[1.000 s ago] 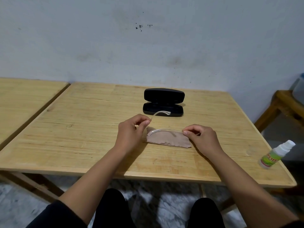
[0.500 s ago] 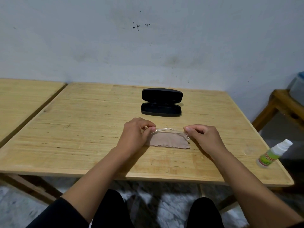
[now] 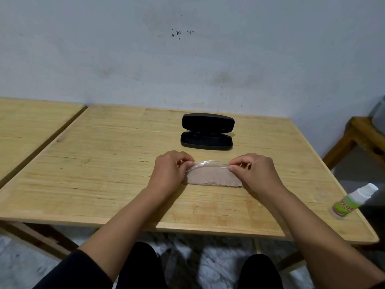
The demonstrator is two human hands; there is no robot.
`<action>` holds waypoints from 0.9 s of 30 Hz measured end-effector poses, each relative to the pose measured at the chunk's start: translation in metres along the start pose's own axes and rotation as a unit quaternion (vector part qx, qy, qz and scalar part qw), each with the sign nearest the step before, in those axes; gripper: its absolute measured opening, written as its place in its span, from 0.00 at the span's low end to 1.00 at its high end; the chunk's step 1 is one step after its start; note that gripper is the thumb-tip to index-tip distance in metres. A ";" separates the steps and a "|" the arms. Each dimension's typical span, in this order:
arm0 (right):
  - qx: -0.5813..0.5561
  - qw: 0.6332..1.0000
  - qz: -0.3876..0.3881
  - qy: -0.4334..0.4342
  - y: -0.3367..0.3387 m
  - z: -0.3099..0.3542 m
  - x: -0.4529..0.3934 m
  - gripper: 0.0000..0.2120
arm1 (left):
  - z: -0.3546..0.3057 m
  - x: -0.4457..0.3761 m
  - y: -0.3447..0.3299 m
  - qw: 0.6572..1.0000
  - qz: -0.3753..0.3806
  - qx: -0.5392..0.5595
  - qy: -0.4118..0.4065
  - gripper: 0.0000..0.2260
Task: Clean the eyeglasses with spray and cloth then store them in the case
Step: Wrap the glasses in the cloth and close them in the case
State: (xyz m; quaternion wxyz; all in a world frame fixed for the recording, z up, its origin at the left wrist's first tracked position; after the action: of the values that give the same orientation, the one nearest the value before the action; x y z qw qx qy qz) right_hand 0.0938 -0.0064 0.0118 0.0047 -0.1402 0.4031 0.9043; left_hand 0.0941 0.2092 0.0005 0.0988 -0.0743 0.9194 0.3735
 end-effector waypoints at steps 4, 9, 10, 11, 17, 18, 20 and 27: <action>0.005 0.999 -0.030 0.018 0.008 0.006 -0.027 0.03 | -0.010 -0.028 0.009 0.999 -0.030 -0.003 -0.025 0.04; 0.024 0.996 -0.064 0.056 0.013 0.011 -0.072 0.03 | -0.019 -0.069 0.017 0.995 -0.077 -0.008 -0.058 0.03; 0.027 0.995 -0.071 0.061 0.013 0.011 -0.080 0.03 | -0.019 -0.077 0.016 0.995 -0.082 -0.011 -0.058 0.03; 0.026 0.995 -0.077 0.063 0.012 0.011 -0.086 0.03 | -0.018 -0.083 0.015 0.995 -0.087 -0.013 -0.057 0.04; 0.028 0.992 -0.091 0.077 -0.005 0.006 -0.104 0.04 | -0.002 -0.105 0.001 0.994 -0.093 -0.014 -0.048 0.05; 0.028 0.992 -0.092 0.076 -0.007 0.004 -0.104 0.04 | 0.001 -0.106 -0.001 0.995 -0.090 -0.015 -0.048 0.05; 0.026 0.993 -0.092 0.074 -0.012 -0.001 -0.104 0.04 | 0.004 -0.108 -0.007 0.995 -0.081 -0.022 -0.053 0.05; 0.041 0.997 -0.050 0.045 -0.022 -0.012 -0.109 0.06 | 0.015 -0.111 -0.018 0.997 -0.057 -0.026 -0.046 0.05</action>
State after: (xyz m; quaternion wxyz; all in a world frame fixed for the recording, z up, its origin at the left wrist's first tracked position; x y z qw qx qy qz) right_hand 0.2042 0.0116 0.0163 0.0376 -0.2000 0.4319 0.8787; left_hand 0.2073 0.2140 0.0040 0.1598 -0.1121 0.8980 0.3943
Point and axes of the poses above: each hand's wrist, its own x-axis away from the middle knuckle, its own y-axis out of the back of the hand, z = x × y, the point moved 7 cm from there along -x, towards the middle knuckle, and after that the axes turned 6 degrees about y, right-handed, at the moved point
